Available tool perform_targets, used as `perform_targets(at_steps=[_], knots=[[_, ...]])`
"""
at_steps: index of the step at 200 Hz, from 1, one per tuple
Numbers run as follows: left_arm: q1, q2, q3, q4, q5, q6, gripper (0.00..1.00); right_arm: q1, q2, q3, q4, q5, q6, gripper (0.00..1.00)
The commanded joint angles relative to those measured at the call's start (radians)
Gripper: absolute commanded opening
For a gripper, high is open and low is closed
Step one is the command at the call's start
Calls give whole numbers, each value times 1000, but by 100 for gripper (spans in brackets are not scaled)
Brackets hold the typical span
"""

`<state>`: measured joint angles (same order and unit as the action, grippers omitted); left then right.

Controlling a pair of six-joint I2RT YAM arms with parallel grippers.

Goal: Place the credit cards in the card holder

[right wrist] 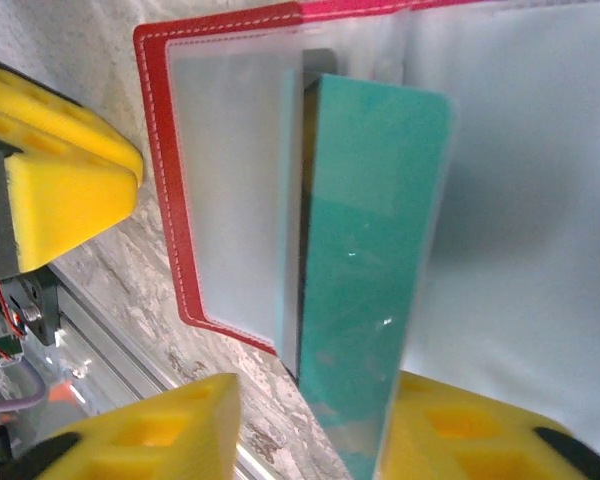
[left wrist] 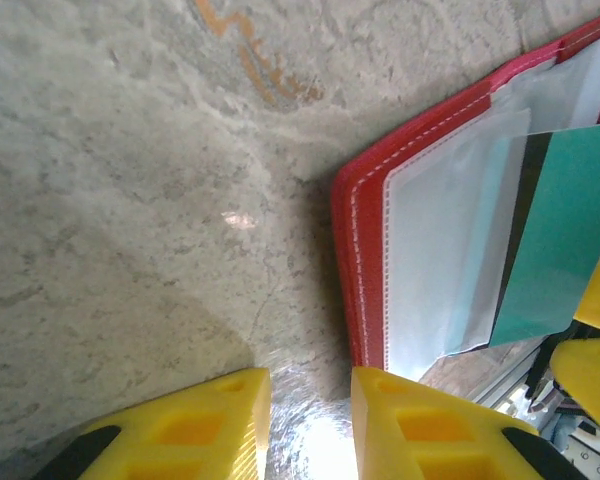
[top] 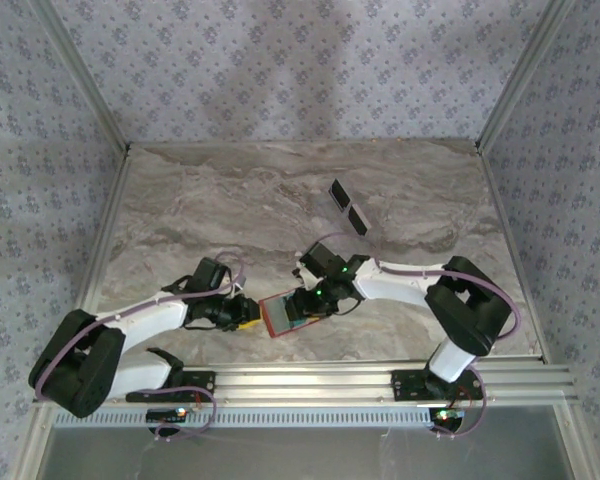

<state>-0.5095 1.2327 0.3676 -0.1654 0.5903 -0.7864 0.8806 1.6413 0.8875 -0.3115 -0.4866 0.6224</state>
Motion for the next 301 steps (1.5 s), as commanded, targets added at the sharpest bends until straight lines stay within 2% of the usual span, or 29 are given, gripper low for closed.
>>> perform_targets(at_steps=[1, 43, 88, 137, 188, 217, 272, 301], knots=[[7, 25, 23, -18, 6, 27, 27, -12, 9, -1, -46, -19, -54, 35], [6, 61, 40, -6, 8, 39, 25, -58, 16, -11, -39, -33, -84, 31], [7, 99, 64, -13, -4, 60, 22, -92, 65, -12, 8, -106, -105, 8], [7, 127, 86, -16, -7, 70, 20, -85, 108, -9, 41, -131, -101, 0], [7, 154, 98, -13, -7, 74, 17, -81, 123, 5, 71, -133, -85, 0], [7, 161, 100, -3, -3, 64, 12, -68, 127, 10, 98, -129, -60, 0], [6, 161, 99, 0, 3, 55, 10, -38, 122, 17, 141, -150, -10, 0], [8, 155, 91, 6, -1, 50, 10, -40, 102, -9, 155, -116, -2, 0]])
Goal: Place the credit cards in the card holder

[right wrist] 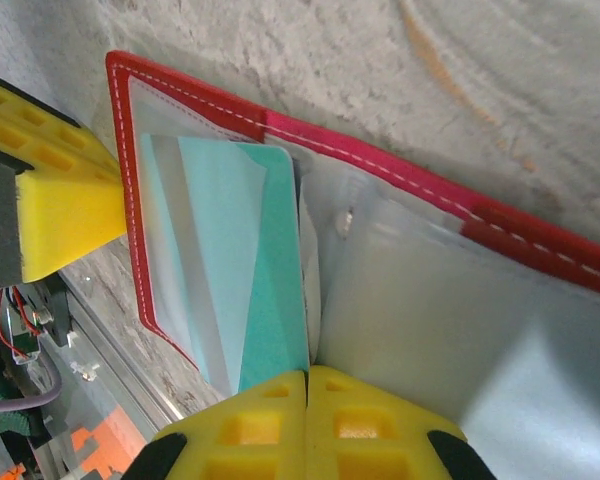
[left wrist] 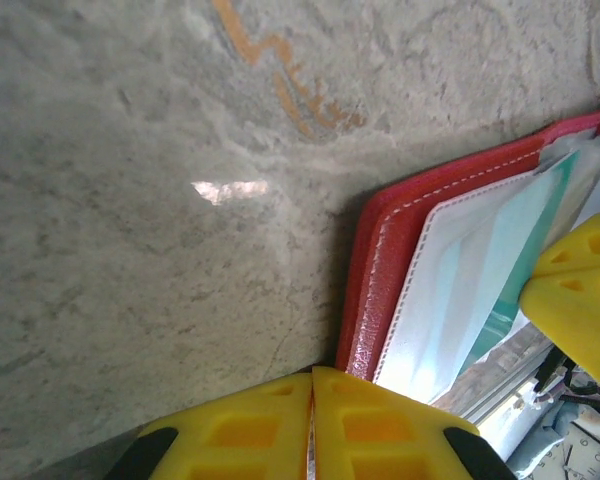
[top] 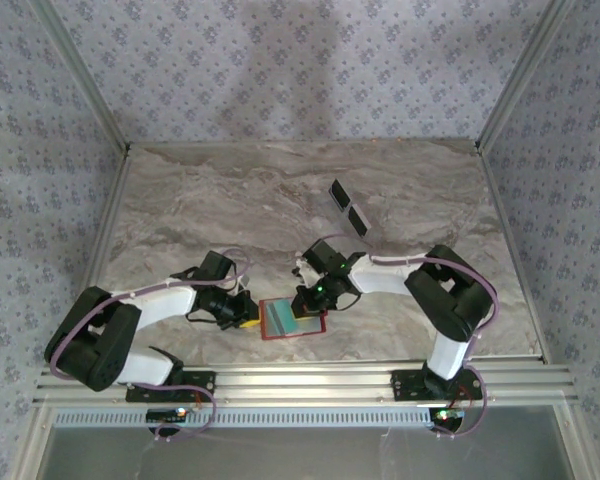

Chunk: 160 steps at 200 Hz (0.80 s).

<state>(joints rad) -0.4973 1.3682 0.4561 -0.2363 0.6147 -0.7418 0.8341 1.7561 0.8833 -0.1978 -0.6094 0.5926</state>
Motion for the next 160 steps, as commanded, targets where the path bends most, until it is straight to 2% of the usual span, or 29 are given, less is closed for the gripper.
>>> perform_targets(at_steps=[1, 45, 63, 133, 160], knots=[[-5, 20, 3, 76, -26, 6, 9, 6, -13, -7, 44, 8, 41, 0], [-4, 28, -11, 63, -39, 19, 8, -20, -37, -49, 57, -4, 64, 0], [-4, 19, -16, 56, -40, 19, 4, -28, -65, -77, 58, 6, 71, 0], [0, -11, -22, 43, -52, 21, 0, -49, -139, -148, 82, 56, 112, 0], [0, -10, -17, 49, -37, 13, 0, -43, -139, -178, 171, 69, 190, 0]])
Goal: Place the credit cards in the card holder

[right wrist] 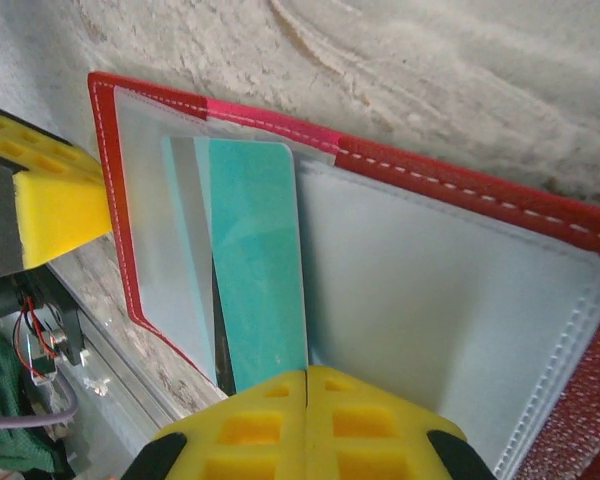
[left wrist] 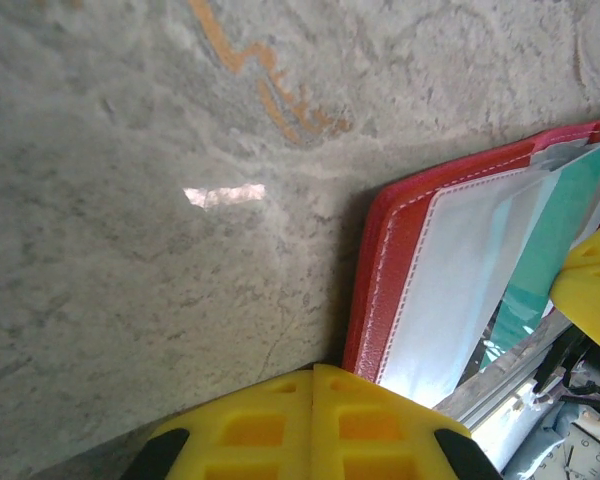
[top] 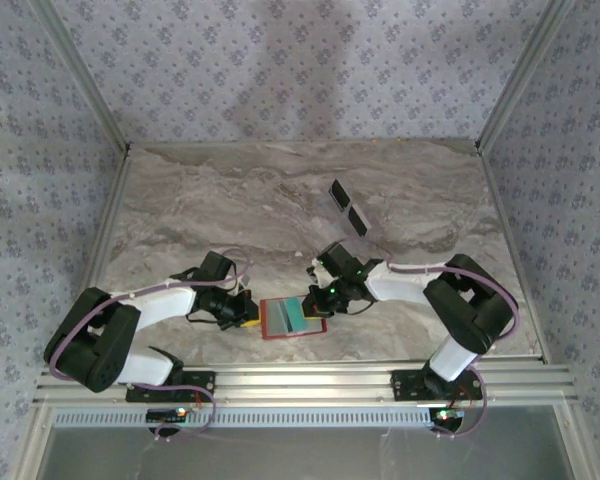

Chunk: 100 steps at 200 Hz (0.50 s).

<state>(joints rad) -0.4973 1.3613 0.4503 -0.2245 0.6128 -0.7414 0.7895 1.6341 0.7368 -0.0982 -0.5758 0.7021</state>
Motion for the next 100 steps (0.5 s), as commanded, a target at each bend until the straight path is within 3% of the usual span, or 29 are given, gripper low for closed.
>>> perform_targets(at_steps=[1, 100], knots=[[0, -4, -12, 37, -35, 13, 0, 2, -17, -33, 76, 35, 82, 0], [-4, -32, -52, 93, -15, -31, 0, 90, -15, -68, 204, 134, 252, 0]])
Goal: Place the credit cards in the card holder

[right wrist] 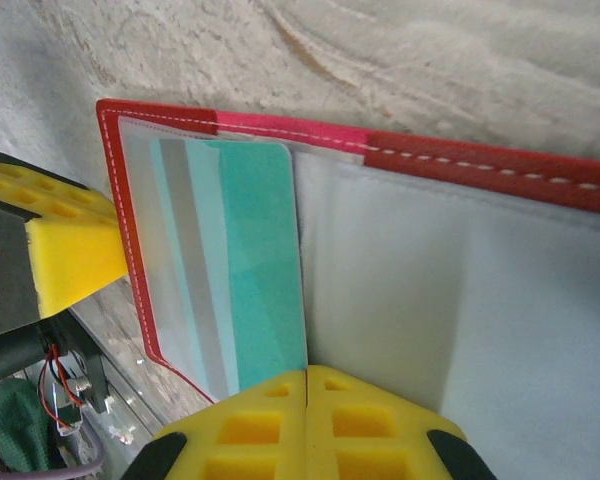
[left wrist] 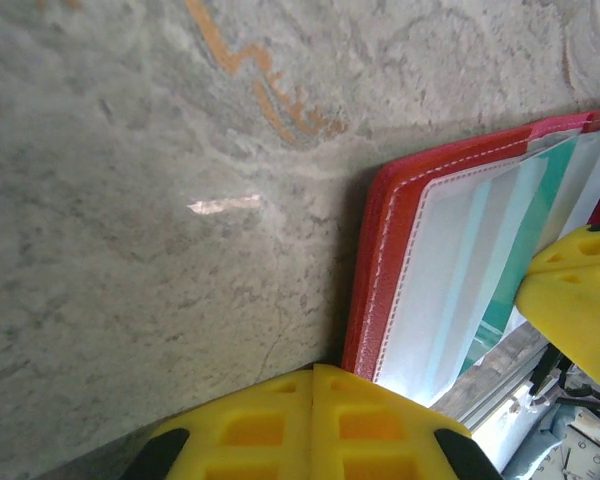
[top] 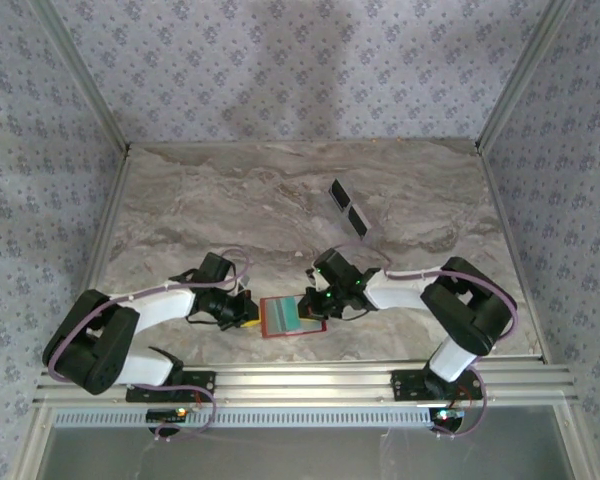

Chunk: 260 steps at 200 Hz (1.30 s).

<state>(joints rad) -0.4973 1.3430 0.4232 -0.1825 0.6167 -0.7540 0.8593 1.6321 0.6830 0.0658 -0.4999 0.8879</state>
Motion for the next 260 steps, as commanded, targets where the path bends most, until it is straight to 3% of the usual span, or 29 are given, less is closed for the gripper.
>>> perform_targets(at_steps=[1, 141, 176, 187, 226, 260], knots=[[-4, -13, -26, 52, -18, -19, 0, 21, -14, -15, 41, 60, 68, 0], [-37, -26, -46, 102, -14, -75, 0, 96, 35, 73, 29, 48, 79, 0], [-35, -30, -30, 58, -35, -59, 0, 95, 26, 57, -4, 48, 64, 5], [-34, -35, -18, 37, -43, -50, 0, 96, 10, 51, -19, 57, 57, 7], [2, -92, 7, -33, -92, -39, 15, 86, -60, 68, -150, 110, -16, 25], [30, -139, 54, -109, -122, 2, 19, 68, -131, 79, -250, 156, -78, 35]])
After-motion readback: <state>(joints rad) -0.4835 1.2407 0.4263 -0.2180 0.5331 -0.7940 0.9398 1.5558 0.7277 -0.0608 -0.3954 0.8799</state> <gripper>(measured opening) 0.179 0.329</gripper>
